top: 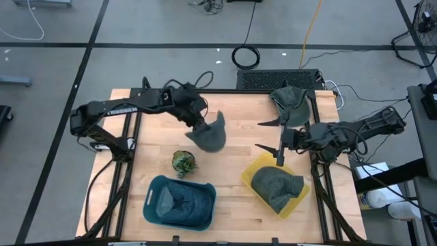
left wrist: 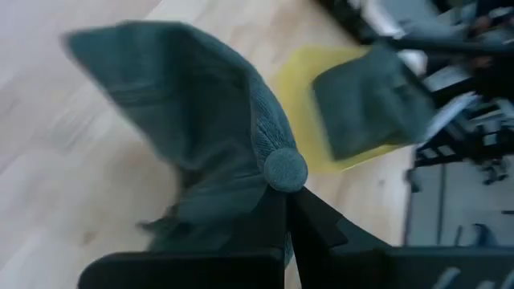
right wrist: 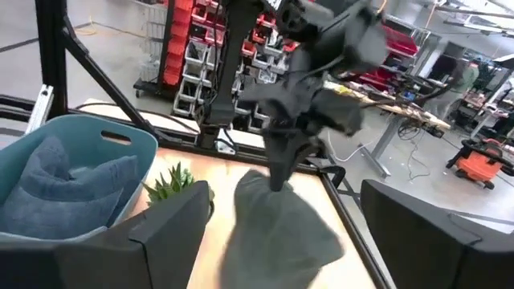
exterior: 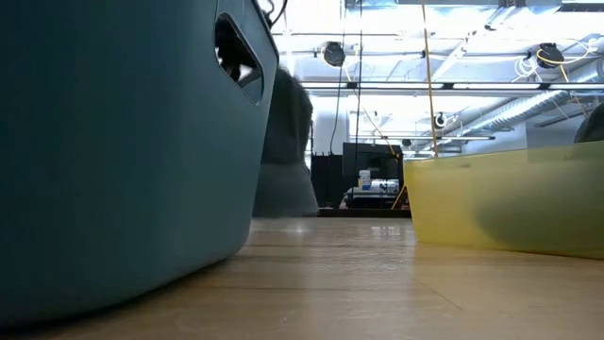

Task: Pick & Place hat
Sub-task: Put the bottom black cap into the yellow bin

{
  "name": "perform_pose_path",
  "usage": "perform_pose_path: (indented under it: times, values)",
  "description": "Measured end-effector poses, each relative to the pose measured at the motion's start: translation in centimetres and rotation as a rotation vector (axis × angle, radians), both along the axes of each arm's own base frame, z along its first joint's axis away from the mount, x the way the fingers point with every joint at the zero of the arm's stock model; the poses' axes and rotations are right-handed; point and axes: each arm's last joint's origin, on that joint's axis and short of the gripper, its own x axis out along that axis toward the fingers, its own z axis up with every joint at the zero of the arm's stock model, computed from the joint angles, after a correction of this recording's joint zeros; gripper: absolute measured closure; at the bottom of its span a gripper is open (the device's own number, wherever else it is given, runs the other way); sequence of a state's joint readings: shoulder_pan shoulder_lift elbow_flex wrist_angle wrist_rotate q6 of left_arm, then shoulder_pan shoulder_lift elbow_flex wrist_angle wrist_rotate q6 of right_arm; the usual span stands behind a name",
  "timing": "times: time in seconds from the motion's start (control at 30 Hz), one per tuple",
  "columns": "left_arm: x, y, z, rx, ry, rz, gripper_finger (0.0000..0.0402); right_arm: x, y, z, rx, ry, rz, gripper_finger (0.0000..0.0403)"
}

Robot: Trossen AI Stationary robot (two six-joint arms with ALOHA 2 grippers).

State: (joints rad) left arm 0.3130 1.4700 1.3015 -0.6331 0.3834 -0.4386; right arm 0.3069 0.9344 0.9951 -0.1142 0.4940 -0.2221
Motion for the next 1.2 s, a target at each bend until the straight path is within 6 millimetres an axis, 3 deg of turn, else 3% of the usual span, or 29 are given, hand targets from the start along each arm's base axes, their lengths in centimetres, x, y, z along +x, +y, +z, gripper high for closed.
perform_pose_path:
  times: [0.3, 0.47, 0.73, 0.97, 1.2]
  values:
    - [0.1, -0.4, 7.4, 0.082, -0.216, -0.098, 0.0398, 1.0, -0.7, 0.4, 0.261, -0.121, -0.069, 0.0088]
    - [-1.0, -0.9, 11.6, 0.126, -0.300, -0.165, 0.0398, 1.1, -1.4, 0.4, 0.376, -0.144, -0.083, 0.0088]
    - [-2.7, -2.6, 16.5, 0.170, -0.425, -0.270, 0.0398, 1.9, -2.6, 0.0, 0.535, -0.122, -0.014, 0.0088]
    - [-3.8, -4.6, 19.3, 0.195, -0.537, -0.372, 0.0398, 3.8, -3.9, -1.2, 0.684, -0.084, 0.009, 0.0088]
    - [-3.8, -6.3, 19.8, 0.182, -0.562, -0.447, 0.0398, 6.0, -4.4, -1.0, 0.738, -0.168, 0.167, 0.0088]
